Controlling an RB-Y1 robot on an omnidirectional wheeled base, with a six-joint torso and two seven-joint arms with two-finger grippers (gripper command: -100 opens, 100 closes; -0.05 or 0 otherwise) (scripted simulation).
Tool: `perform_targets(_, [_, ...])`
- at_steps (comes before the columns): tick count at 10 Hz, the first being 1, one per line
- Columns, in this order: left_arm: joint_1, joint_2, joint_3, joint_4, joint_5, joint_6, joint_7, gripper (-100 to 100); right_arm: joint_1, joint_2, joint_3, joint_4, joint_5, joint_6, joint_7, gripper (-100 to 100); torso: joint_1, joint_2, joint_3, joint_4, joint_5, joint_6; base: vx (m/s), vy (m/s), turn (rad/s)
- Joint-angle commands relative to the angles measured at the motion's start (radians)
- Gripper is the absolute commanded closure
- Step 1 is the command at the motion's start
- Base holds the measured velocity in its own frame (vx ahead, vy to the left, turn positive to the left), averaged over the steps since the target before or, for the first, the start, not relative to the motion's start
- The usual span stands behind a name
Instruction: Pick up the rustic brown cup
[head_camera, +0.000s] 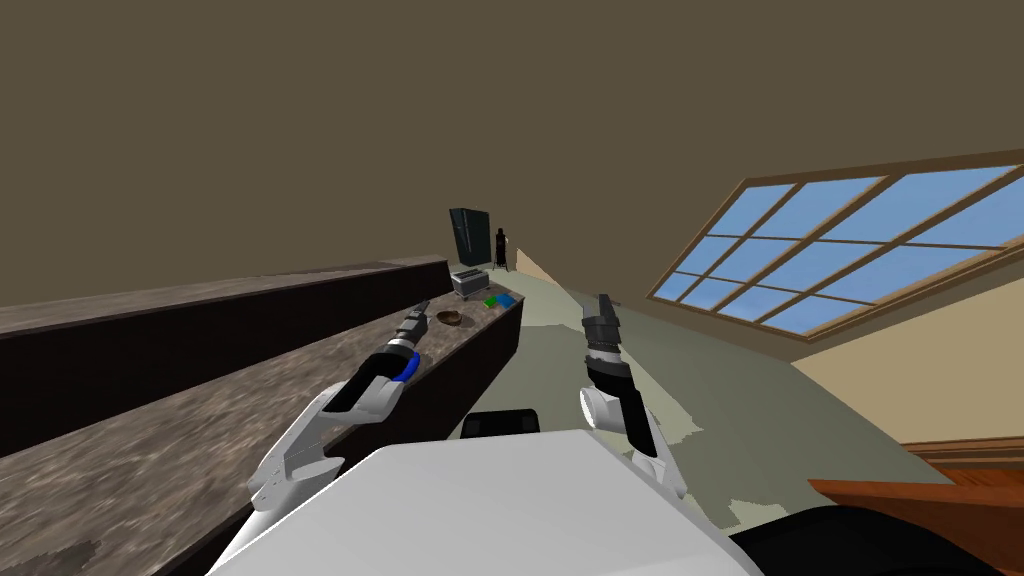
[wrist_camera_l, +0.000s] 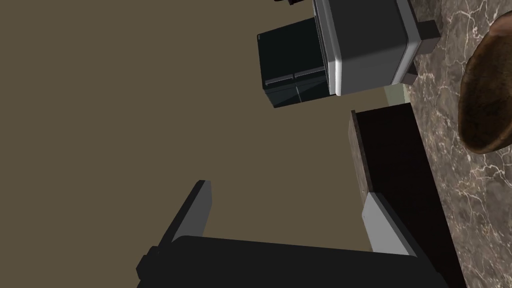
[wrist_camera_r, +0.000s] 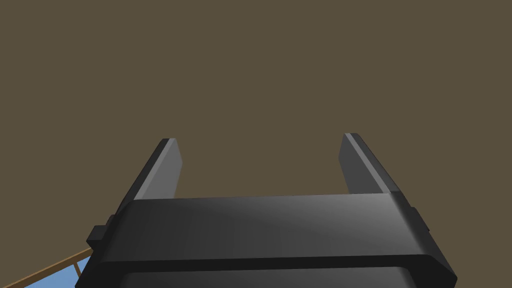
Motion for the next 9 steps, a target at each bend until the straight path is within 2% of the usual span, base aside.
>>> perform_targets(1, [-0.010,0.008,0.005,0.007,0.004,0.038,-0.001,-100,0.000,0.000,0.000,0.000,0.000,0.000,0.000,0,0.000,0.000,0.000,0.000,0.000,0.000,-0.035,0.035,-0.071])
perform_targets(9, [-0.032,0.065,0.046,0.037,0.049,0.261,-0.006,-100,0.000,0.000,0.000,0.000,0.000,0.000,0.000,0,-0.001,-0.002,-0.001,-0.001,0.000,0.000,-0.022,0.029,-0.102])
